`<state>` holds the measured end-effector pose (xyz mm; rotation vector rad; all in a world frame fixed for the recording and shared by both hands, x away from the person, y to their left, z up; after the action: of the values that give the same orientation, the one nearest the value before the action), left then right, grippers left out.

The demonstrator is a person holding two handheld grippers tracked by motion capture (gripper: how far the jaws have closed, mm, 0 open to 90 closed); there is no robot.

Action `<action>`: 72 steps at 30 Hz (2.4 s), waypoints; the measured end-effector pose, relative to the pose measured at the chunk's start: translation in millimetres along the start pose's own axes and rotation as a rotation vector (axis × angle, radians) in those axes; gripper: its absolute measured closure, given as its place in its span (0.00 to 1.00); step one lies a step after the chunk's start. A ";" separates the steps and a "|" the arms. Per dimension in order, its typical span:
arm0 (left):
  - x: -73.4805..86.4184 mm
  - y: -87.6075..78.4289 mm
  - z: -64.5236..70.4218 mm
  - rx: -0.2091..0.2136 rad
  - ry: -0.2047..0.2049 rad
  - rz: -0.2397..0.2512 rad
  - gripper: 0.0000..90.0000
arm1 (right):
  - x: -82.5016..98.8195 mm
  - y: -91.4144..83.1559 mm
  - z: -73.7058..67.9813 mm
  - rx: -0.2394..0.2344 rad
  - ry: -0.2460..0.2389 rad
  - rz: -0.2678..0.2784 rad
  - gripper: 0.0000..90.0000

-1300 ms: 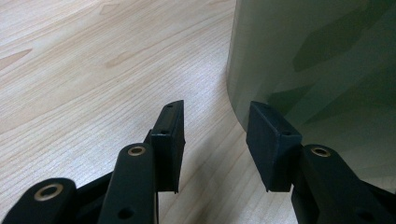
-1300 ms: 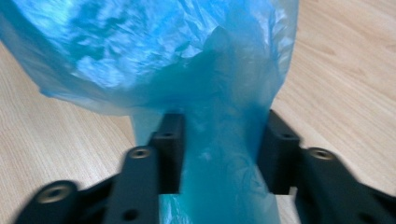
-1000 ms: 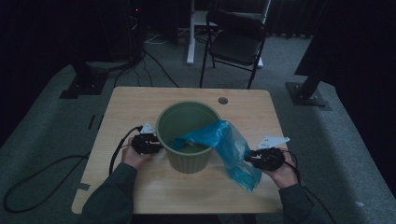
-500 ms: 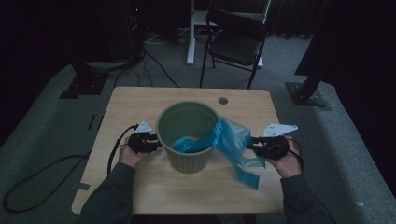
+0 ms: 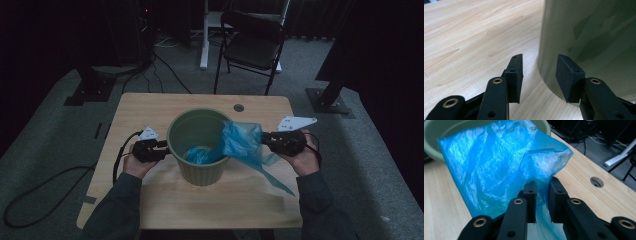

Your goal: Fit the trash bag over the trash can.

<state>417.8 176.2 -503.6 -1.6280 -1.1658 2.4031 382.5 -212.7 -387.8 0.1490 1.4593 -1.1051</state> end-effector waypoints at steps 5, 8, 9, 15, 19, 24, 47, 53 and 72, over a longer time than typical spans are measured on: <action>-4.1 -3.6 3.3 0.016 0.015 0.005 0.65 | -10.0 1.3 -1.1 -0.007 -0.012 0.009 0.91; -6.3 -4.8 5.5 0.008 0.026 0.000 0.66 | -19.3 4.3 -2.1 -0.013 -0.026 0.015 0.92; -6.5 -5.1 5.7 0.010 0.024 0.000 0.66 | -21.5 5.3 -2.5 -0.014 -0.029 0.014 0.92; -9.8 -5.3 6.5 0.012 0.032 0.003 0.69 | -32.0 12.4 -4.7 -0.026 -0.047 0.015 0.93; -14.1 -0.6 10.9 0.024 0.051 -0.004 0.69 | -36.1 14.8 -5.9 -0.036 -0.050 0.018 0.93; -20.7 3.1 18.5 0.039 0.075 -0.007 0.68 | -43.2 18.3 -8.1 -0.054 -0.052 0.020 0.93; -52.4 -62.6 23.3 0.052 0.147 0.056 0.67 | -70.7 40.5 -21.6 -0.119 -0.070 0.032 0.93; -69.4 -68.3 28.9 0.052 0.171 0.074 0.67 | -75.2 46.4 -27.4 -0.133 -0.089 0.034 0.93; -110.1 -46.1 53.1 0.172 0.250 -0.002 0.67 | -92.7 63.8 -49.2 -0.194 -0.124 0.047 0.94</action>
<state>408.1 135.6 -379.8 -1.8026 -0.8938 2.1498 413.6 -98.8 -354.1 -0.0211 1.4355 -0.9131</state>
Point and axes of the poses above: each handheld gripper's, and its own axes: y roughly forward along the jaws, x roughly out of its underside, z roughly to its right, the point moved 5 cm from there along y, roughly forward along the jaws, and after that the axes turned 11 degrees about x, right-handed, at the moved point
